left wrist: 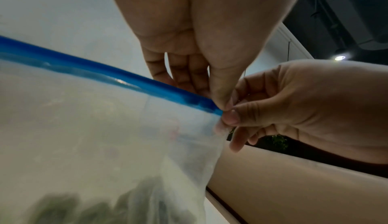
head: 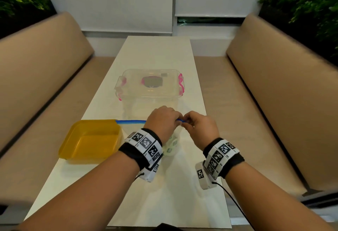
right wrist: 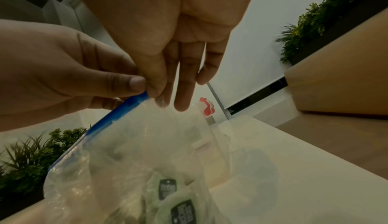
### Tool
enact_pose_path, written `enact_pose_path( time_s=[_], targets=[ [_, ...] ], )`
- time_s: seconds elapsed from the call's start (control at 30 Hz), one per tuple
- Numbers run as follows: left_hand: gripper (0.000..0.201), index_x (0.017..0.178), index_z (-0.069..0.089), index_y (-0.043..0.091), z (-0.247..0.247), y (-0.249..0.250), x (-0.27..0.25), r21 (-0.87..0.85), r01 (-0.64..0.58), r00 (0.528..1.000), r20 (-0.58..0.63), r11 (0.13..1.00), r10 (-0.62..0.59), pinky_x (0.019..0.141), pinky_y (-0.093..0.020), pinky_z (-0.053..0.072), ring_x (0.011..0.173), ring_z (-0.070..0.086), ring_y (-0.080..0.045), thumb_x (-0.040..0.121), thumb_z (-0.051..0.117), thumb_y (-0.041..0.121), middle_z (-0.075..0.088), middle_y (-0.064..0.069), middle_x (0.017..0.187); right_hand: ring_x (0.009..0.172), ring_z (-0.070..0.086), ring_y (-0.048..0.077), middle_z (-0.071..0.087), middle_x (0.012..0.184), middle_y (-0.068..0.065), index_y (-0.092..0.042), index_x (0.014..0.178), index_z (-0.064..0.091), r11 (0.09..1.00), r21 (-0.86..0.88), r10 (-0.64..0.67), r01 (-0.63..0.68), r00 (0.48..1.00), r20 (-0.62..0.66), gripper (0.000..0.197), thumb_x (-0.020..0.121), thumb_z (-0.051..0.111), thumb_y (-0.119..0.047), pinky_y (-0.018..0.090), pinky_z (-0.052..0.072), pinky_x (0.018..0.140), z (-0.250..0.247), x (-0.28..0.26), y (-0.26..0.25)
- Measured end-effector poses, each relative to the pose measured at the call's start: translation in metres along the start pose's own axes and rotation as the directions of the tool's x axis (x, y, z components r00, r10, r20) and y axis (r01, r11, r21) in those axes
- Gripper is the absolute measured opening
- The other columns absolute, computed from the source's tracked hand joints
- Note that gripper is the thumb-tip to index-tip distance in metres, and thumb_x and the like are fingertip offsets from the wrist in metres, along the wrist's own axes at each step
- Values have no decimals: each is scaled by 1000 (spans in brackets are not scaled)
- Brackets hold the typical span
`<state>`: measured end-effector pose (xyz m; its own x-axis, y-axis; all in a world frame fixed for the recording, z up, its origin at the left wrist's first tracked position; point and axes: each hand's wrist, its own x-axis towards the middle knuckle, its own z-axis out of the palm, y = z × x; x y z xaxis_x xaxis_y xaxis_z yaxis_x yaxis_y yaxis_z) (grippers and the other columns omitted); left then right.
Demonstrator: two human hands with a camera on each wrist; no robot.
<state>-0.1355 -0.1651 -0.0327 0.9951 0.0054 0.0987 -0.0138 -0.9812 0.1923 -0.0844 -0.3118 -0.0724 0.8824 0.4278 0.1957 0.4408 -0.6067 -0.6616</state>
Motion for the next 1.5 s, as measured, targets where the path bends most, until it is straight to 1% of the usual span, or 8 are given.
enact_pose_path(
  time_s=[0.53, 0.7, 0.87, 1.0, 1.13, 1.23, 1.33, 1.5],
  targets=[
    [9, 95, 70, 26, -14, -133, -55, -8, 250, 943, -224, 968, -246, 75, -39, 46, 87, 50, -20, 94, 61, 29, 69, 5, 92, 76, 67, 14, 73, 77, -11, -26, 86, 69, 997, -72, -40, 42, 999, 26, 5, 87, 69, -21, 30, 52, 72, -20, -13, 9],
    [24, 87, 60, 24, -11, -107, -54, -91, 268, 899, -334, 959, -283, 70, -38, 48, 81, 55, -21, 90, 62, 48, 62, 6, 87, 88, 62, 8, 68, 94, -13, -28, 110, 60, 997, -68, -13, 30, 974, 228, 29, 90, 61, -49, 26, 47, 77, -21, 2, -8],
    [68, 58, 48, 17, -7, -63, -48, 57, 433, 901, -1, 900, -433, 53, -30, 35, 61, 52, -23, 96, 19, 66, 51, -2, 58, 88, 61, 17, 68, 107, -3, -24, 135, 45, 996, -89, 10, 24, 931, 366, 39, 97, 54, -28, 30, 49, 81, -4, 20, -38],
    [48, 72, 50, 20, 1, -56, -36, 24, 485, 873, 49, 874, -485, 60, -32, 43, 72, 54, -23, 94, 35, 60, 56, 0, 71, 67, 68, 13, 70, 88, -5, -28, 123, 48, 1000, -10, -9, 14, 926, 377, 37, 90, 55, -11, 25, 52, 63, 2, 17, -53],
    [19, 92, 46, 16, 2, -71, -34, -242, 453, 891, 154, 858, -427, 67, -32, 42, 82, 54, -23, 84, 62, 17, 56, 1, 91, 57, 68, 26, 65, 88, 9, -25, 106, 42, 988, 56, 122, -142, 955, 269, 30, 87, 46, -2, 27, 48, 44, 7, 14, -53],
    [31, 90, 46, 20, 4, -82, -38, -440, 351, 935, 204, 827, -289, 68, -33, 48, 89, 63, -20, 79, 48, -10, 53, -1, 103, 74, 62, 33, 61, 94, 11, -23, 97, 38, 977, -173, 169, -127, 952, 254, 31, 79, 45, 2, 40, 54, 62, 11, 18, -51],
    [45, 76, 46, 28, 9, -90, -42, -531, 213, 972, 198, 820, -125, 67, -35, 52, 80, 66, -10, 76, 41, -16, 52, 3, 98, 88, 57, 30, 53, 110, 7, -23, 89, 46, 963, -267, 126, -24, 920, 372, 31, 76, 51, 5, 34, 48, 74, 23, 21, -62],
    [40, 82, 57, 25, 12, -107, -44, -449, 138, 976, 213, 883, -44, 67, -10, 34, 83, 48, -13, 85, 41, -11, 44, 5, 95, 100, 60, 22, 61, 111, -3, -31, 92, 67, 911, -410, 211, -40, 900, 381, 13, 80, 70, -34, 37, 50, 89, 51, 26, -71]
  ],
)
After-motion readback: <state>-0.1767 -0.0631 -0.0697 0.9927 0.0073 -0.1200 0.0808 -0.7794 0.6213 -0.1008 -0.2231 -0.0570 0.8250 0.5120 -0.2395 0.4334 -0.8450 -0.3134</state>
